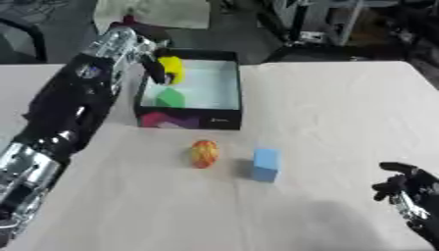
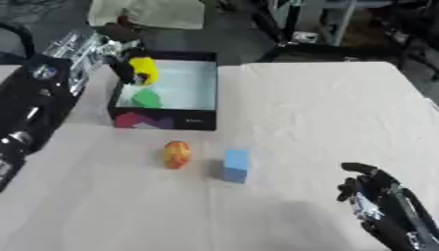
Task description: Pick up objects on the table and place them in the box.
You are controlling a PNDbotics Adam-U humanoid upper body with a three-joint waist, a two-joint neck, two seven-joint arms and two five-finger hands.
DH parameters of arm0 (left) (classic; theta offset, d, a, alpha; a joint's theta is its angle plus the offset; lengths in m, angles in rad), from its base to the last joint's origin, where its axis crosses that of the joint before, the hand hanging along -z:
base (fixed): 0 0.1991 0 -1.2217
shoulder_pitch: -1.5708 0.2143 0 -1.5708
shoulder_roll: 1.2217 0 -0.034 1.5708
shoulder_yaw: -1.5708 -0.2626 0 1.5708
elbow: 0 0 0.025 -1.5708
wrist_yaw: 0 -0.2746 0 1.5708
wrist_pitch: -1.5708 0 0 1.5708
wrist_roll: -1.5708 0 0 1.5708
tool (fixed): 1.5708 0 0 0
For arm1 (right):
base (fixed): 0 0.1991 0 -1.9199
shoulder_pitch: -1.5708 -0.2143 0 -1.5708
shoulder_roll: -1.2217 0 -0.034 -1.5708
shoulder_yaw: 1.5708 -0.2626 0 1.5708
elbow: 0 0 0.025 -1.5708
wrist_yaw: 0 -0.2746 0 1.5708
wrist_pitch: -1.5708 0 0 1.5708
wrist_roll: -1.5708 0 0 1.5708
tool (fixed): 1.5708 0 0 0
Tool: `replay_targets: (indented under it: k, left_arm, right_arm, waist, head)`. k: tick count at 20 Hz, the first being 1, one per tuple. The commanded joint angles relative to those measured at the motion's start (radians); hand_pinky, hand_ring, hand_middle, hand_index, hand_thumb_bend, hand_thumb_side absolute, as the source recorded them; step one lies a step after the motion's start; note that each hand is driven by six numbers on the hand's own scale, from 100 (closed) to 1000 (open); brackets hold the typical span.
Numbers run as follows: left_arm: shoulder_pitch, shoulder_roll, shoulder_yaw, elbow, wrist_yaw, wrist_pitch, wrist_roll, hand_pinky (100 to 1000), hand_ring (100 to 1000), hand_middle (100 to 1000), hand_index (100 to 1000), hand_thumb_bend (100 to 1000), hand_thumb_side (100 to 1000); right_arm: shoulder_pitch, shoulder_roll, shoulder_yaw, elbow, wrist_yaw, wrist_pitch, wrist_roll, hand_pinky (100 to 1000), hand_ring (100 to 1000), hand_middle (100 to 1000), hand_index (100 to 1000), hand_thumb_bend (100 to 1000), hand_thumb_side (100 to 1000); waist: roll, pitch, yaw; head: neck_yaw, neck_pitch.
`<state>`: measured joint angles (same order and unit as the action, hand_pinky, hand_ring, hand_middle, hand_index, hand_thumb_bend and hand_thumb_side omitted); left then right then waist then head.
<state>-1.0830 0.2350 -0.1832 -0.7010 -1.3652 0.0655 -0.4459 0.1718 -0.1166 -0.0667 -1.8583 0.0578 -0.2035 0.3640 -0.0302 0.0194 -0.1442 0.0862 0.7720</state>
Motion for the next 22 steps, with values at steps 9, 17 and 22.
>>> replay_targets:
  k: [9, 17, 22]
  left_arm:
    - [-0.029, -0.021, 0.058, 0.056, -0.13, 0.096, 0.281, 781, 822, 894, 962, 663, 848]
    - [-0.031, 0.23, -0.169, -0.309, 0.329, -0.309, -0.05, 767, 714, 774, 873, 437, 531]
    - [-0.011, 0.32, -0.227, -0.535, 0.529, -0.25, -0.318, 756, 700, 755, 854, 382, 433]
  right_arm:
    - [-0.012, -0.004, 0.001, -0.01, -0.01, -0.001, 0.008, 687, 477, 308, 767, 100, 472]
    - [-0.008, -0.011, -0.005, -0.01, -0.001, 0.001, 0.001, 688, 477, 308, 768, 100, 472]
    - [-0.008, -0.015, -0.006, -0.01, 0.001, 0.0, 0.0, 688, 476, 308, 768, 100, 474]
  waist:
    - [-0.013, -0.016, 0.0]
    - [0.002, -0.019, 0.013]
    - [0.006, -0.019, 0.013]
  head:
    - [0.008, -0.002]
    - [-0.008, -0.002]
    - [-0.011, -0.002]
